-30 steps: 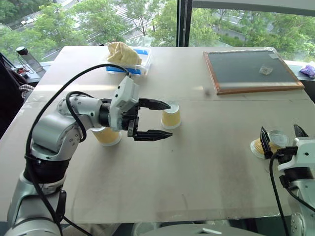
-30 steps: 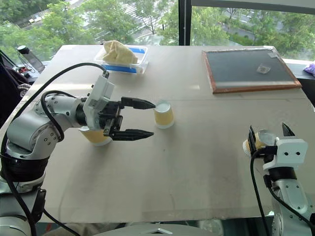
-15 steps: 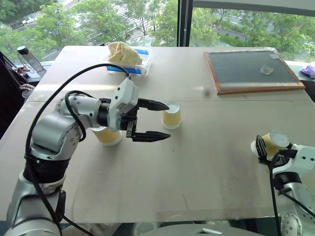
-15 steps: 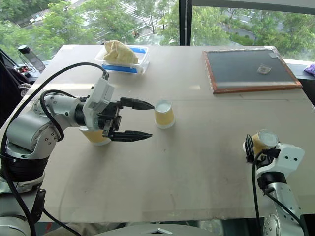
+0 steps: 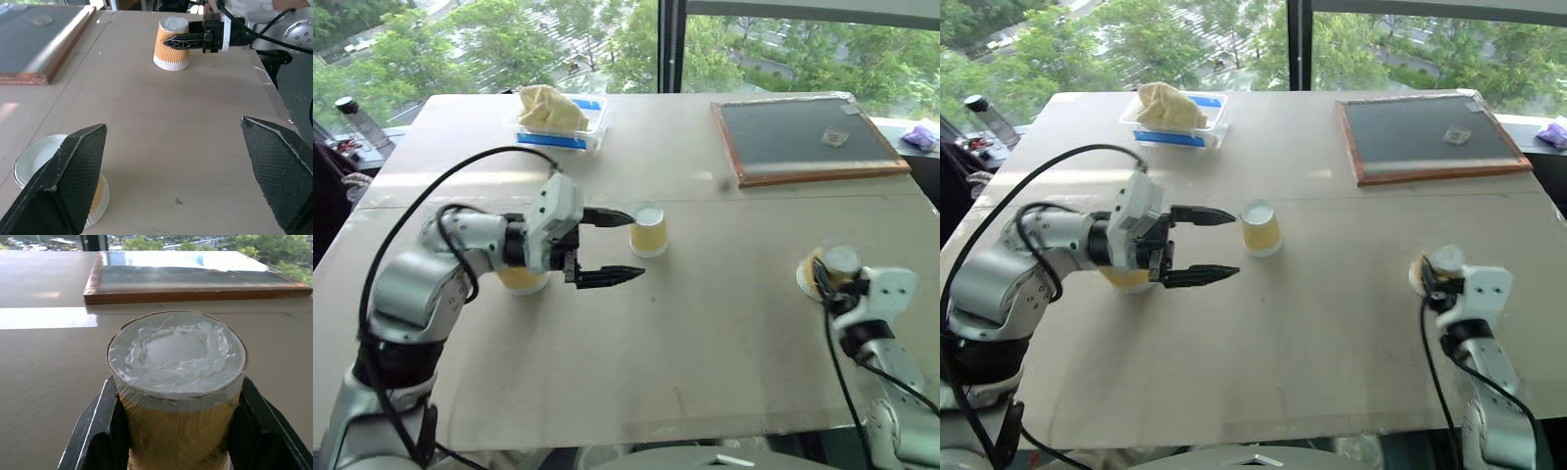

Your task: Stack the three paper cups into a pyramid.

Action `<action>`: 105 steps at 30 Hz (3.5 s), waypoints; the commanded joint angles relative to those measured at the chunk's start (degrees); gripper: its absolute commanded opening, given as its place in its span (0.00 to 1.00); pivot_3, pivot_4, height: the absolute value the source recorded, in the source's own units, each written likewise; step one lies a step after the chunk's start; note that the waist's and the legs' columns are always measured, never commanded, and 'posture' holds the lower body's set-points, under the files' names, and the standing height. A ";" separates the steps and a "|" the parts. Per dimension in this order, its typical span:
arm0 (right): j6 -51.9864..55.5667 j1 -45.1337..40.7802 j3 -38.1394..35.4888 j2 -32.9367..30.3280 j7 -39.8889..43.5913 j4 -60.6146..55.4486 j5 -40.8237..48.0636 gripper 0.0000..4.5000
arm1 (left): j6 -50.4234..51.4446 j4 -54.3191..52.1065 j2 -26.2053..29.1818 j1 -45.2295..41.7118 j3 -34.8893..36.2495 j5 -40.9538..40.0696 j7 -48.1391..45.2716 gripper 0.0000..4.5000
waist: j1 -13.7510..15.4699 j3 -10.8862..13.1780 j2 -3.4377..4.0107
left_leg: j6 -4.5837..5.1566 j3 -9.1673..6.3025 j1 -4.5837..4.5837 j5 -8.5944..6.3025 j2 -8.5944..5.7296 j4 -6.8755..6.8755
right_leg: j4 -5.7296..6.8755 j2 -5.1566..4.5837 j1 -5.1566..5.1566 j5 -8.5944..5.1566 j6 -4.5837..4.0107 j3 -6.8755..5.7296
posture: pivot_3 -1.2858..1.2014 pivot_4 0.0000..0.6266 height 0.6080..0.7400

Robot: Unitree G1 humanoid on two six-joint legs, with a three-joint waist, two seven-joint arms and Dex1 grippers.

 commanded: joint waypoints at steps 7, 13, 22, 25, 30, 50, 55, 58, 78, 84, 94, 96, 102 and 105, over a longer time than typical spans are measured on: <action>5.95 -20.16 14.78 0.75 7.73 8.56 0.95 0.39 | 1.47 -15.90 -8.20 22.00 14.44 0.50 20.81 1.00 | 0.15 -0.07 -0.16 | 0.00 -0.03 0.16 0.00 0.07 -0.05 | 0.15 -0.03 0.03 0.00 -0.02 0.09 | 0.52 0.24 1.00; 6.21 -25.54 18.32 1.59 11.06 14.50 0.86 0.39 | -1.66 -20.10 -11.66 31.42 15.54 2.56 24.94 1.00 | 1.58 -0.08 -0.18 | -0.01 -0.09 0.09 0.00 0.00 -0.03 | 0.08 -0.18 0.05 0.01 -0.02 -0.02 | 0.52 0.24 1.00; 4.54 -28.51 20.31 3.74 10.56 19.77 -1.30 0.39 | -5.91 -21.13 -12.71 33.68 15.83 -0.15 23.29 1.00 | 1.20 -0.07 -0.17 | -0.01 -0.05 0.29 0.00 -0.07 -0.04 | 0.10 -0.06 0.18 -0.01 -0.04 -0.05 | 0.52 0.24 1.00; 4.27 -29.75 20.57 4.75 10.26 21.84 -2.05 0.39 | -6.36 -21.54 -11.68 34.61 15.55 -2.67 20.35 1.00 | 1.17 -0.08 -0.18 | -0.01 -0.03 0.37 0.00 -0.06 -0.04 | 0.10 -0.06 0.25 -0.01 -0.05 -0.03 | 0.52 0.24 1.00; 3.74 -31.11 20.60 6.23 9.86 23.75 -2.63 0.39 | -6.21 -21.06 -10.02 34.77 15.98 -4.75 18.46 1.00 | 1.12 -0.07 -0.17 | -0.01 -0.03 0.37 0.00 -0.06 -0.06 | 0.10 -0.06 0.25 -0.01 -0.05 -0.03 | 0.52 0.24 1.00; 7.64 -20.43 17.04 -2.40 14.97 10.80 0.78 1.00 | -15.97 -21.68 -17.14 38.57 18.15 3.01 26.43 1.00 | 1.53 -0.04 -0.11 | 0.00 -0.07 0.22 -0.01 -0.05 -0.13 | -0.19 -0.10 0.25 0.00 -0.03 -0.06 | 0.52 0.24 1.00; 9.92 -8.88 12.71 -12.39 24.81 -1.40 9.43 1.00 | -24.87 -21.32 -27.57 43.92 14.56 16.38 37.23 1.00 | 1.55 -0.05 -0.14 | 0.02 -0.07 0.09 -0.03 -0.04 -0.12 | -0.43 -0.14 0.26 0.00 -0.02 -0.11 | 0.52 0.24 1.00; 6.78 -3.42 7.93 -15.45 31.85 -5.83 17.11 1.00 | -26.68 -18.28 -32.22 44.65 12.64 21.04 42.34 1.00 | 1.58 -0.05 -0.14 | 0.03 -0.07 0.09 -0.04 -0.02 -0.12 | -0.43 -0.11 0.27 -0.04 -0.07 -0.12 | 0.52 0.24 1.00; -8.60 8.18 1.20 -13.85 46.01 -9.52 29.38 1.00 | -33.91 5.27 -35.44 30.34 11.77 27.20 50.30 1.00 | 1.84 -0.18 -0.36 | 0.03 -0.08 0.44 -0.04 0.08 -0.05 | -0.37 -0.01 0.61 -0.02 -0.03 -0.30 | 0.52 0.24 1.00; -8.86 7.97 1.86 -16.21 47.43 -10.09 28.59 1.00 | -33.78 5.82 -35.70 29.31 11.36 26.55 50.80 1.00 | 1.87 -0.18 -0.36 | 0.03 -0.11 0.44 -0.04 0.08 -0.06 | -0.38 -0.04 0.60 -0.01 -0.03 -0.29 | 0.52 0.24 1.00; -9.98 8.66 2.14 -16.57 47.21 -9.72 28.08 1.00 | -35.40 6.23 -33.99 27.15 11.84 25.75 49.65 0.53 | 2.21 -0.18 -0.36 | 0.03 -0.10 0.43 -0.04 0.07 -0.05 | -0.37 -0.04 0.60 -0.01 -0.02 -0.31 | 0.52 0.24 1.00; -10.74 9.19 2.03 -16.13 46.77 -9.71 27.73 1.00 | -34.52 5.35 -32.38 25.68 10.99 26.29 48.64 0.53 | 2.37 -0.18 -0.36 | 0.03 -0.10 0.42 -0.04 0.07 -0.05 | -0.37 -0.04 0.60 0.00 -0.02 -0.31 | 0.52 0.24 1.00; -13.89 10.82 -1.62 -11.61 40.07 -10.46 28.12 1.00 | -29.91 4.01 -25.03 12.82 4.29 21.17 36.11 0.53 | 3.45 -0.18 -0.39 | 0.02 -0.09 0.33 -0.02 0.03 -0.01 | -0.36 -0.03 0.61 -0.02 -0.06 -0.48 | 0.52 0.24 1.00; -15.80 11.15 -3.63 -8.66 35.99 -11.23 27.82 1.00 | -24.31 8.29 -21.66 1.81 1.90 14.01 26.35 0.53 | 3.19 -0.19 -0.37 | 0.00 -0.10 0.31 -0.01 -0.01 0.01 | -0.33 -0.03 0.60 0.00 -0.03 -0.50 | 0.52 0.24 1.00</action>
